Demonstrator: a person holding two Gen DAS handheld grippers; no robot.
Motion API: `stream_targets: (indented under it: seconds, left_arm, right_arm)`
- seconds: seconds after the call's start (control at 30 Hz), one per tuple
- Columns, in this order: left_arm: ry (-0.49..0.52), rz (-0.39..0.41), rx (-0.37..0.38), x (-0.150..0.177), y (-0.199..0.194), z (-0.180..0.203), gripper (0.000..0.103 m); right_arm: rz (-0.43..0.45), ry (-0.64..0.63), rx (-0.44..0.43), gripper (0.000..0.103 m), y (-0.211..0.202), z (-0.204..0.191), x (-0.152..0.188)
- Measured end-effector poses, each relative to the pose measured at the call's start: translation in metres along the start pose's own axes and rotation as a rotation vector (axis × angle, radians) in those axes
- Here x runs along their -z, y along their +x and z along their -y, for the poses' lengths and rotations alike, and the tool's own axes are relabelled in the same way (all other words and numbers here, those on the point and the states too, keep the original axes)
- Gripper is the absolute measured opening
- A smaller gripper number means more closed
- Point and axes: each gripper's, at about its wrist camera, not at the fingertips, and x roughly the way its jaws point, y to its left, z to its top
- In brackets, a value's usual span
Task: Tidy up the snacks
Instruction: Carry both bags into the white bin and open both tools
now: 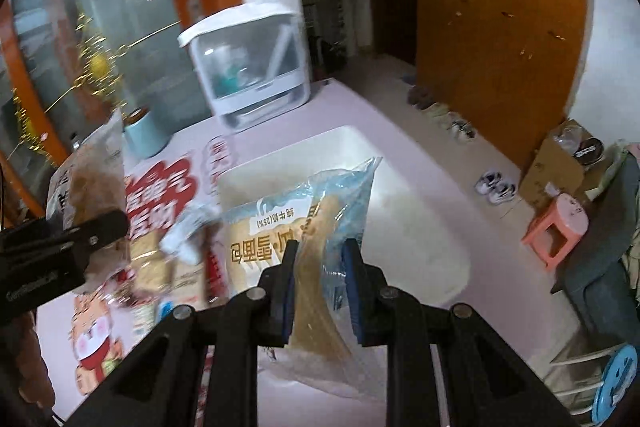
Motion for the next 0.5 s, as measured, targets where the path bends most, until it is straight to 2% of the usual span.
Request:
stream_targets:
  seconds: [0.13, 0.27, 0.37, 0.43, 0.5]
  left_arm:
    - [0.034, -0.024, -0.03, -0.031, 0.041, 0.044, 0.067]
    - [0.052, -0.06, -0.037, -0.048, 0.078, 0.074, 0.071]
    - [0.07, -0.079, -0.032, -0.053, 0.095, 0.09, 0.086]
    - [0.068, -0.097, -0.022, -0.053, 0.101, 0.093, 0.089]
    - [0.049, -0.101, -0.019, -0.054, 0.103, 0.091, 0.094]
  right_arm:
    - [0.008, -0.006, 0.031, 0.023, 0.019, 0.022, -0.012]
    - [-0.057, 0.01, 0.021, 0.025, 0.046, 0.037, -0.016]
    - [-0.108, 0.035, -0.041, 0.029, 0.062, 0.044, -0.016]
    - [-0.117, 0.029, -0.04, 0.056, 0.065, 0.043, -0.013]
    - [-0.106, 0.005, -0.026, 0.066, 0.064, 0.041, -0.011]
